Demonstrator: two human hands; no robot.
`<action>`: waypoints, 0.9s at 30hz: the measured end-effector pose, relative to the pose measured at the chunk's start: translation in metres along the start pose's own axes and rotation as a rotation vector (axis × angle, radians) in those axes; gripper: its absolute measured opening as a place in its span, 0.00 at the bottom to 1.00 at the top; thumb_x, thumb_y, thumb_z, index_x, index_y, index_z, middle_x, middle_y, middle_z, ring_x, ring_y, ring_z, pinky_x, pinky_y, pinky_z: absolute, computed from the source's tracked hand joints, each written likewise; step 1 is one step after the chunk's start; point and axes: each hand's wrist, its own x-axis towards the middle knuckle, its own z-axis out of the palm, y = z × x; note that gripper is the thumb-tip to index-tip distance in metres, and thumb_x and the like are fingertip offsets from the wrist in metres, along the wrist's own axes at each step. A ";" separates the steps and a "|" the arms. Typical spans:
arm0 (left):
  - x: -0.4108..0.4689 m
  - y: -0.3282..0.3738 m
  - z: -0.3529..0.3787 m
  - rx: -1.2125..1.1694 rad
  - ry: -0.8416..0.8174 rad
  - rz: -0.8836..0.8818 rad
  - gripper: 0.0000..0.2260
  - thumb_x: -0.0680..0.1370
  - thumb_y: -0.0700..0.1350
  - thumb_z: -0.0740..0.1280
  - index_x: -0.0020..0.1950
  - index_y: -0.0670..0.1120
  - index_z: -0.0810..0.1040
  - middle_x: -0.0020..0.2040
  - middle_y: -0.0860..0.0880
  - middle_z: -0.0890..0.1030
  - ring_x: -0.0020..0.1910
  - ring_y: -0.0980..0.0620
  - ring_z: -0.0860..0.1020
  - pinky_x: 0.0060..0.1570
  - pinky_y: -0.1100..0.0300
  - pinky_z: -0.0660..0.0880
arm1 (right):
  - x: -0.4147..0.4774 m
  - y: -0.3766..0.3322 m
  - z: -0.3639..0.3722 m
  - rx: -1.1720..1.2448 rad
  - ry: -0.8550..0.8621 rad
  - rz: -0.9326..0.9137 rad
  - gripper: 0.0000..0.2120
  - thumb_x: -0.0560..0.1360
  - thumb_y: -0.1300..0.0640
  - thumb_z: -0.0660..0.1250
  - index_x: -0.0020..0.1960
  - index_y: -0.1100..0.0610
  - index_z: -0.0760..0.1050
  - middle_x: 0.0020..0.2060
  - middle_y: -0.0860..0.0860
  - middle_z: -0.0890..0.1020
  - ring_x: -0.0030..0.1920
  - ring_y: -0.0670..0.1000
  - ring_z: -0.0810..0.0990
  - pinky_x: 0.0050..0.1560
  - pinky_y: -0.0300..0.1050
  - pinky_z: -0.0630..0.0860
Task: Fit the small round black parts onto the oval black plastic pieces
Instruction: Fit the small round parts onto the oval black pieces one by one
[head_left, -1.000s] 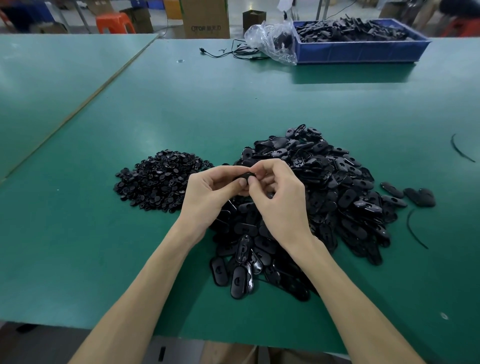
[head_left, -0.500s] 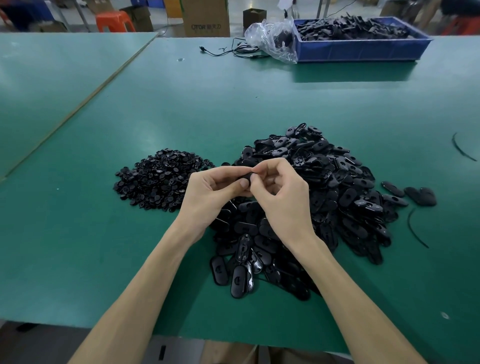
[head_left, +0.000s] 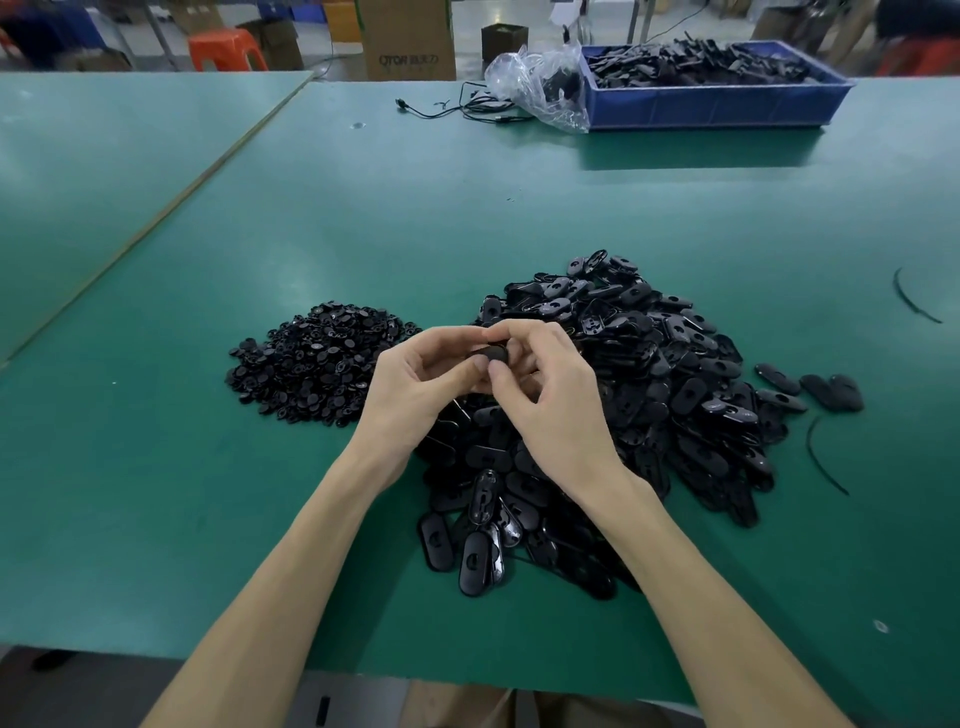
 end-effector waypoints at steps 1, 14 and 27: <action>0.001 -0.001 -0.001 -0.011 0.009 -0.014 0.11 0.79 0.34 0.72 0.61 0.38 0.82 0.53 0.42 0.87 0.51 0.49 0.86 0.50 0.61 0.81 | 0.000 -0.001 -0.002 -0.038 -0.035 -0.028 0.12 0.80 0.67 0.69 0.61 0.56 0.80 0.51 0.50 0.76 0.46 0.44 0.80 0.51 0.37 0.81; 0.006 -0.002 -0.022 0.590 0.411 0.189 0.10 0.84 0.35 0.64 0.59 0.45 0.83 0.53 0.48 0.84 0.50 0.53 0.82 0.50 0.67 0.77 | -0.004 0.017 -0.116 -0.430 0.336 0.002 0.05 0.80 0.56 0.72 0.56 0.53 0.83 0.46 0.45 0.80 0.45 0.30 0.77 0.50 0.21 0.68; 0.011 -0.020 -0.039 1.202 0.436 0.033 0.11 0.84 0.41 0.65 0.63 0.45 0.84 0.63 0.46 0.81 0.65 0.45 0.73 0.59 0.50 0.59 | -0.026 0.084 -0.201 -0.714 0.477 0.423 0.09 0.82 0.56 0.69 0.58 0.60 0.82 0.49 0.54 0.77 0.53 0.58 0.78 0.57 0.49 0.72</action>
